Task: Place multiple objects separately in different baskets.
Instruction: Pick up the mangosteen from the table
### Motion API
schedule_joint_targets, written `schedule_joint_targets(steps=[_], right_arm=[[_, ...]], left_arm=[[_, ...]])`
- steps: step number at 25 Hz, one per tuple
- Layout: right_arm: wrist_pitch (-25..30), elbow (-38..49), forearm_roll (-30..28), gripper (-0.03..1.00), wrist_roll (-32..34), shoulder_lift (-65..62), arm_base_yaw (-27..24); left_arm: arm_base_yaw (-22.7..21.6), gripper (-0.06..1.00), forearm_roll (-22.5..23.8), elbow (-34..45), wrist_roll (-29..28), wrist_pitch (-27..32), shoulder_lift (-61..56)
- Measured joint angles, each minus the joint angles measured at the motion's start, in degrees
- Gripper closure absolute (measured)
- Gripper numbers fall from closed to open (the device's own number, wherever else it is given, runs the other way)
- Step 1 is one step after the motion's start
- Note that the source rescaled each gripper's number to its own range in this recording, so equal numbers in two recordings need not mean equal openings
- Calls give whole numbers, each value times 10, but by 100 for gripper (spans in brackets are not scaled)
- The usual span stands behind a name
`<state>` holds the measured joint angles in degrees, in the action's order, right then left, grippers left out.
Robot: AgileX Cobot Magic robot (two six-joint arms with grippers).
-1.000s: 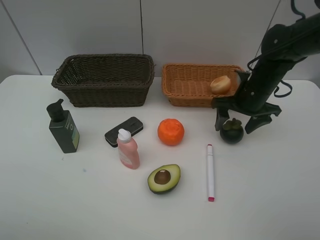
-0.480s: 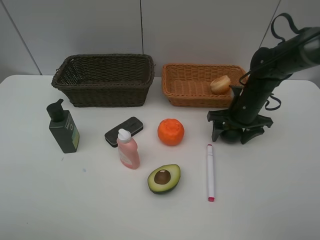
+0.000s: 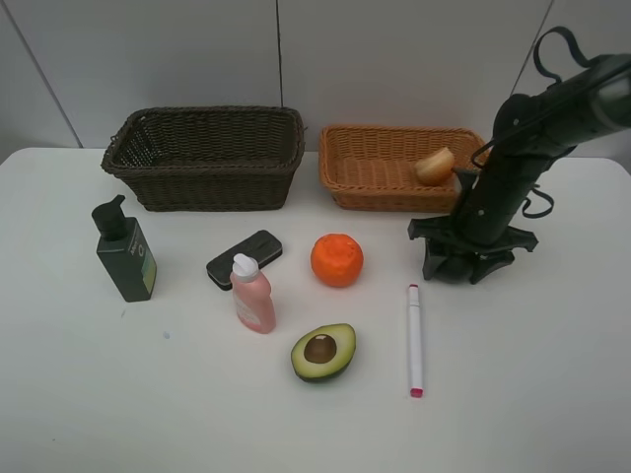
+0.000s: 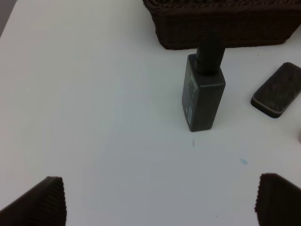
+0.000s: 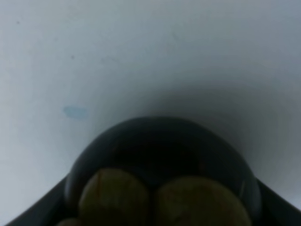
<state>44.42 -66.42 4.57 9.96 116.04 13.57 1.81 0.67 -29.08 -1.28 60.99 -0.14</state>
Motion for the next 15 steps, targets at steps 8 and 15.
schedule_joint_targets(steps=[8,15], right_arm=[[0,0,0,23,0,0,0],[75,-51,-4,23,0,-5,0]], left_arm=[[0,-6,0,0,0,0,0],[0,-6,0,0,0,0,0]])
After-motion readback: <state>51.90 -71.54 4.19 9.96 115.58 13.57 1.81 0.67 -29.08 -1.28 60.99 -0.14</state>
